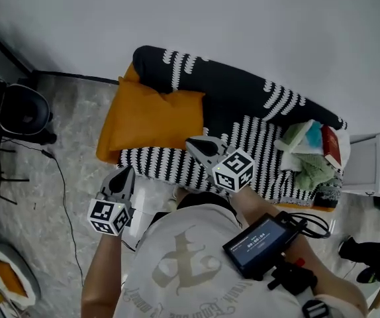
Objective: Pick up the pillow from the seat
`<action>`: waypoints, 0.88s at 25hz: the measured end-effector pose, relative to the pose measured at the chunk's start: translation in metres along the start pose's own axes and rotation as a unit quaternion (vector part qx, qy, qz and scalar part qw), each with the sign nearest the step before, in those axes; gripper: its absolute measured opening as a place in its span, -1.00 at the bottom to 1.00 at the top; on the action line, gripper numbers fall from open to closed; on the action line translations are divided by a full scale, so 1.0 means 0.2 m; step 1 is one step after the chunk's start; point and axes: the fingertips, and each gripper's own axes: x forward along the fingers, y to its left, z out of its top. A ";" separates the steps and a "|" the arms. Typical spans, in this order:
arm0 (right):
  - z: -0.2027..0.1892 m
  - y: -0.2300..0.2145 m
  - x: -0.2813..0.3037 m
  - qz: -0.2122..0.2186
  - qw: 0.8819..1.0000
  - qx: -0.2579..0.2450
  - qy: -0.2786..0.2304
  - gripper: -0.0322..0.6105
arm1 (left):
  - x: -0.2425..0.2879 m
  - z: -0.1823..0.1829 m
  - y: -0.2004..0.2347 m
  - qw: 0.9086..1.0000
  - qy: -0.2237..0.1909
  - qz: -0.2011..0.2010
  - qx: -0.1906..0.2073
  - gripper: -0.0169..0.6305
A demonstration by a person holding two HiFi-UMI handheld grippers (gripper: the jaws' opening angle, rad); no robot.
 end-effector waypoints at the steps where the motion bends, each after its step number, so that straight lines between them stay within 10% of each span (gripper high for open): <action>1: -0.01 -0.02 0.01 -0.002 1.000 0.005 0.003 -0.86 | 0.02 0.01 0.02 1.000 0.002 0.000 0.001 -0.92; 22: -0.13 -0.59 0.30 -0.042 0.995 0.078 0.045 -0.86 | 0.60 0.09 0.31 0.996 0.087 -0.023 -0.012 -0.92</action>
